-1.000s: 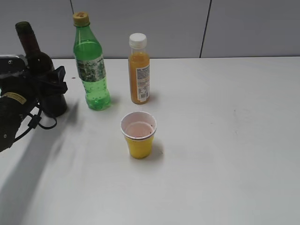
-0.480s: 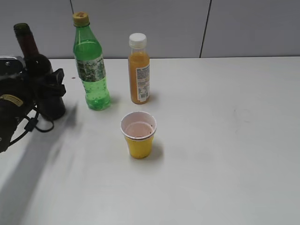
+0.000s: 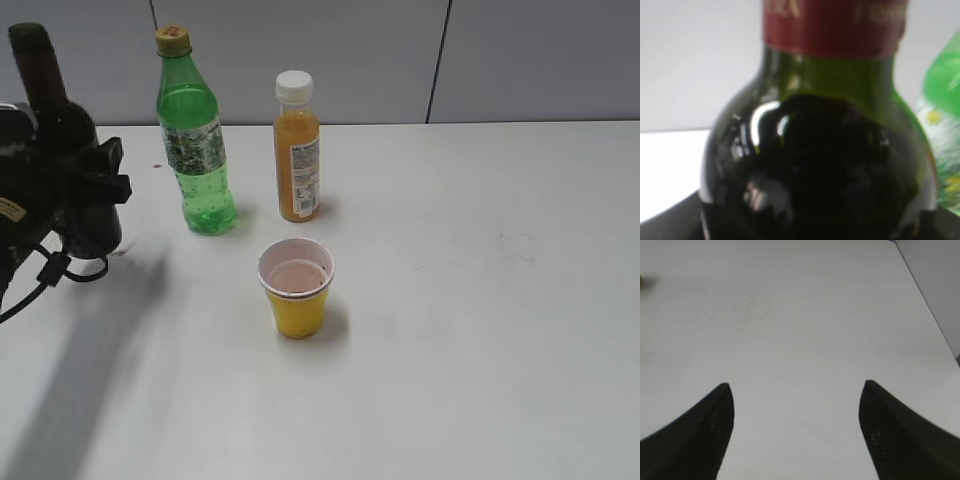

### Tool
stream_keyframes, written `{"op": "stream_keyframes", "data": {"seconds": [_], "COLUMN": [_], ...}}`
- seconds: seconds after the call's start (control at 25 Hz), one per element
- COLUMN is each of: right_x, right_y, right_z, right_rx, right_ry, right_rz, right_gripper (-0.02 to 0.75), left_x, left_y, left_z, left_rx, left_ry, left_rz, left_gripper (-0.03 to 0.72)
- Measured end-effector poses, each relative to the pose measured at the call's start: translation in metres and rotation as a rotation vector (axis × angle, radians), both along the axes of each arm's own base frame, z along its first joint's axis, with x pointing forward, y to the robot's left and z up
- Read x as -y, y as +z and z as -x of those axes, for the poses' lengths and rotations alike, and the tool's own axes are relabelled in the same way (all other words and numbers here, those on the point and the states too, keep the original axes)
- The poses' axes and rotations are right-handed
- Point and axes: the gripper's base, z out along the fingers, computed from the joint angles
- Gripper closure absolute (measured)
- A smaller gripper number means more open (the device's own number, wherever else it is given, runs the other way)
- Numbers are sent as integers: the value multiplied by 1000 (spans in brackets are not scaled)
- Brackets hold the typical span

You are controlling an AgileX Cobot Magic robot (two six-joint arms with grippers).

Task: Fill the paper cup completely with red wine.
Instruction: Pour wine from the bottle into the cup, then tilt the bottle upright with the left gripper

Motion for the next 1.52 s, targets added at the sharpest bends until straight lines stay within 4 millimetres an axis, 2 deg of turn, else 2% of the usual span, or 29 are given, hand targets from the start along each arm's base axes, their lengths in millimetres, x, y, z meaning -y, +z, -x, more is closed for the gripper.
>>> {"op": "stream_keyframes", "data": {"seconds": [0.2,0.56,0.76,1.0,1.28,1.52], "right_x": [0,0,0,0,0,0], "right_y": [0,0,0,0,0,0], "right_z": [0,0,0,0,0,0], "right_rx": [0,0,0,0,0,0], "right_ry": [0,0,0,0,0,0], "right_rz": [0,0,0,0,0,0], "right_gripper": [149,149,149,149,149,149], "left_x": [23,58,73,69,72,72], "left_y": [13,13,12,10,11,11], "left_z": [10,34,43,44,44,44], "left_rx": [31,-17,-29,-56,-46,-51], "left_ry": [-47,-9,-51,-2,-50,-44], "left_rz": [-86,-128,-175,-216,-310,-323], "left_gripper": [134,135,136,136,136,137]}}
